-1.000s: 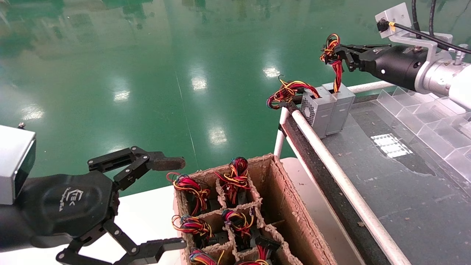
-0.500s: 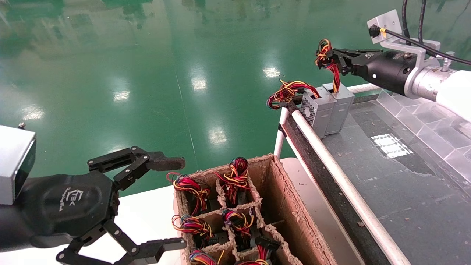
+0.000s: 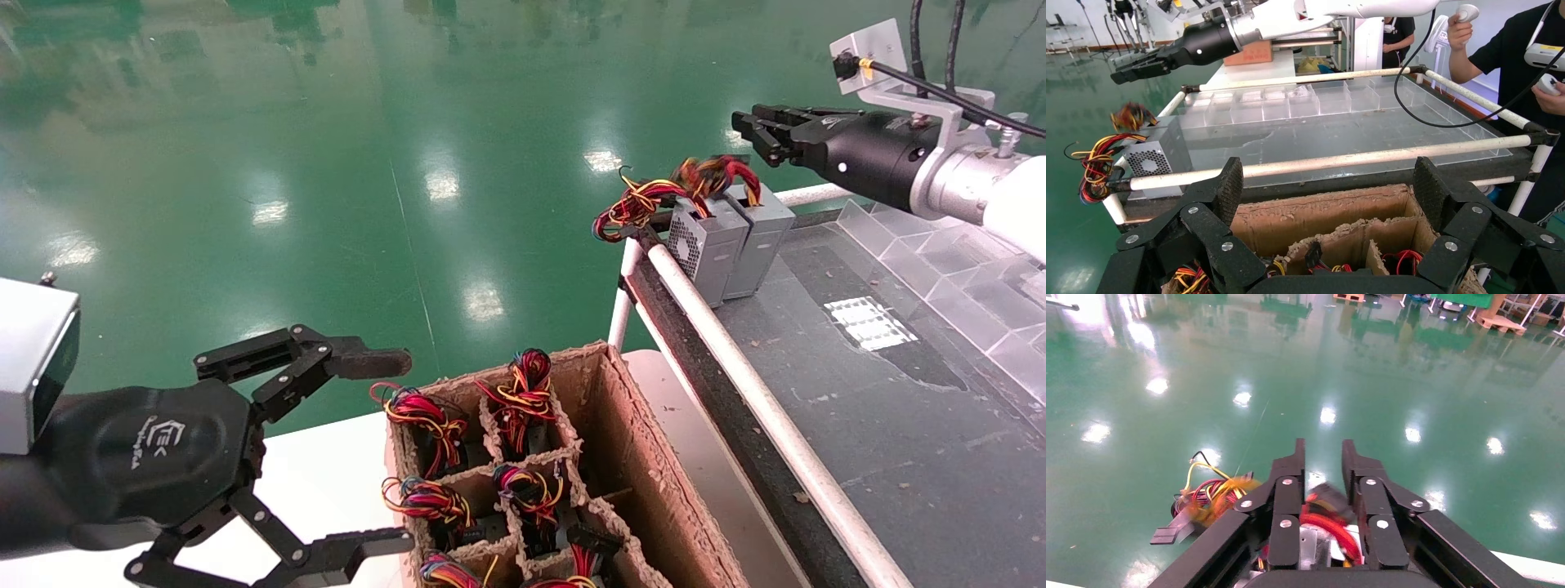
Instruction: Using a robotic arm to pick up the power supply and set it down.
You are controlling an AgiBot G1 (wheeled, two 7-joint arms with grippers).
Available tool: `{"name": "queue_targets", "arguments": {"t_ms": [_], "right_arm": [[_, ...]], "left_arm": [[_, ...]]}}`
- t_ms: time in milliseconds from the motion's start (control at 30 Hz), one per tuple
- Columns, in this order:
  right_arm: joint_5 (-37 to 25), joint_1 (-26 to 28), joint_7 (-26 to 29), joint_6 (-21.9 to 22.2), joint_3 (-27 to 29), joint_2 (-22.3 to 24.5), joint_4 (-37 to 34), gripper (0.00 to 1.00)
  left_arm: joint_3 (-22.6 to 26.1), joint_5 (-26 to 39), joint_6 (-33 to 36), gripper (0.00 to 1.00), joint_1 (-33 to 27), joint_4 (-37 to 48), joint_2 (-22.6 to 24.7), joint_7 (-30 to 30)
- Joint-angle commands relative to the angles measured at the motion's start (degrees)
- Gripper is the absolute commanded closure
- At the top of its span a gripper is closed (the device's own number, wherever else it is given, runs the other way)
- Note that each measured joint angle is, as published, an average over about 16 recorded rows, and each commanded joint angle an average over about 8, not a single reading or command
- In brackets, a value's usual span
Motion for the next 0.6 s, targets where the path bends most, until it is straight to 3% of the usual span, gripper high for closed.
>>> {"name": "queue_targets", "arguments": {"t_ms": [33,333,600], "right_arm": [[-0.2,0.1,0.1,-0.1,-0.1,0.1,0.0,0.0],[4.5,1.2,2.5,-2.9,3.2,3.2,1.0,0.0],[6.6,-3.3,4.5,-6.8,5.2,6.2,8.5,0.0]], "left_arm": [[0.0,0.0,0.0,0.0,0.0,0.0,0.0,0.0],[-0.4,0.3,0.2,0.0,0.1,0.0,0.2,-0.2],[-0.9,0.6,0.4,0.0,0.2,0.0,0.3,-0.4]]}}
